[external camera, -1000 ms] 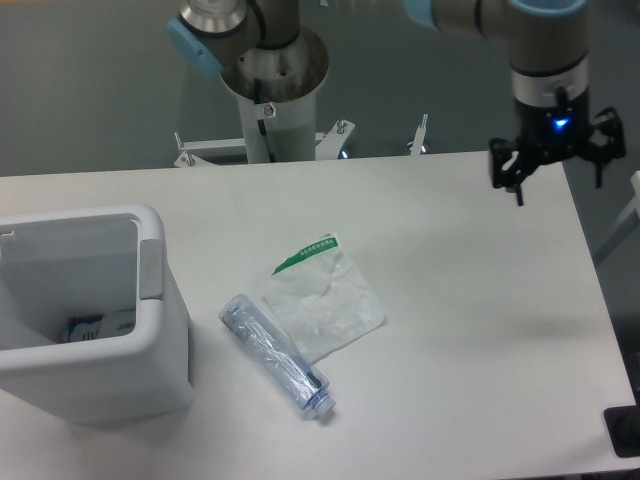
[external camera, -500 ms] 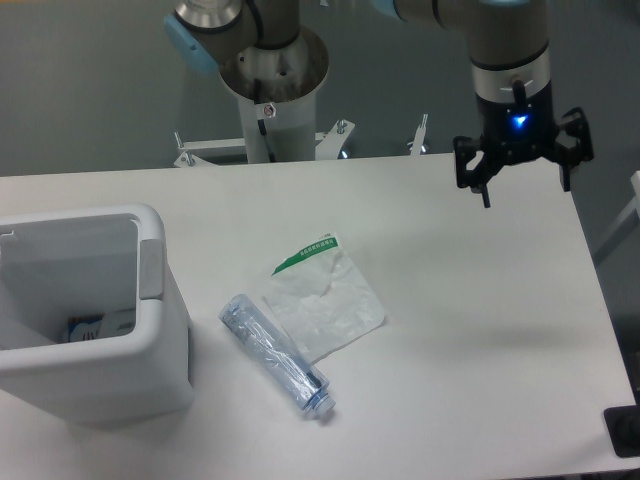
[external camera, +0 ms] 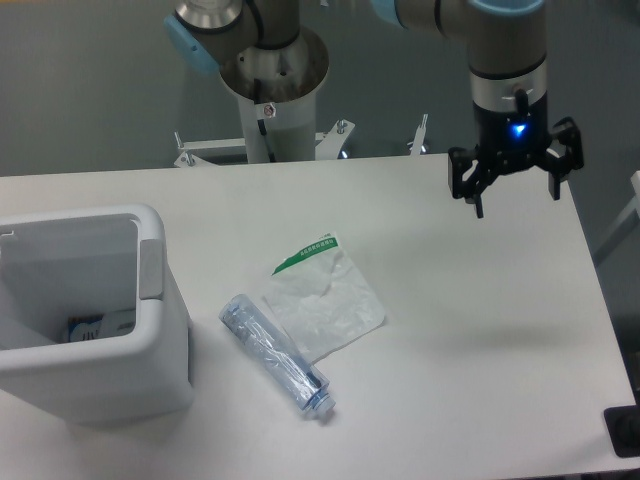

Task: Place the trash in the trash can
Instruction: 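Move the open gripper from its start pose toward the plastic bottle, then lower the gripper over the clear plastic bottle's cap end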

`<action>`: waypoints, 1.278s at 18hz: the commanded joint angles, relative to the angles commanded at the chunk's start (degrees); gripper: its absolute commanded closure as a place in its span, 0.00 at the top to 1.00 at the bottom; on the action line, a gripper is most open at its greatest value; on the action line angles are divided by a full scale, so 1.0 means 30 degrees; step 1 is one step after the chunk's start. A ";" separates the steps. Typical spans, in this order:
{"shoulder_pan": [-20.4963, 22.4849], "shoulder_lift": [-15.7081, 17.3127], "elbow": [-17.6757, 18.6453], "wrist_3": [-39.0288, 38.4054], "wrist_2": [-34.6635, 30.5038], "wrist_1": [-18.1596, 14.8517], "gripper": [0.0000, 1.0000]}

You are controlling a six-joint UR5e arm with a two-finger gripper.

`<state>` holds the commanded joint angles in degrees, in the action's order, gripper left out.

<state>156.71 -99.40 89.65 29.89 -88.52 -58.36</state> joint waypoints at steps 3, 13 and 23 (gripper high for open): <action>0.0233 -0.0146 -0.0176 -0.0819 0.1144 0.0203 1.00; 0.0412 -0.0265 0.0378 -0.4805 0.2199 0.0323 1.00; -0.2399 -0.2136 0.1143 -0.6388 0.2670 0.0527 1.00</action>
<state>149.51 -105.81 93.08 10.73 -80.51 -56.78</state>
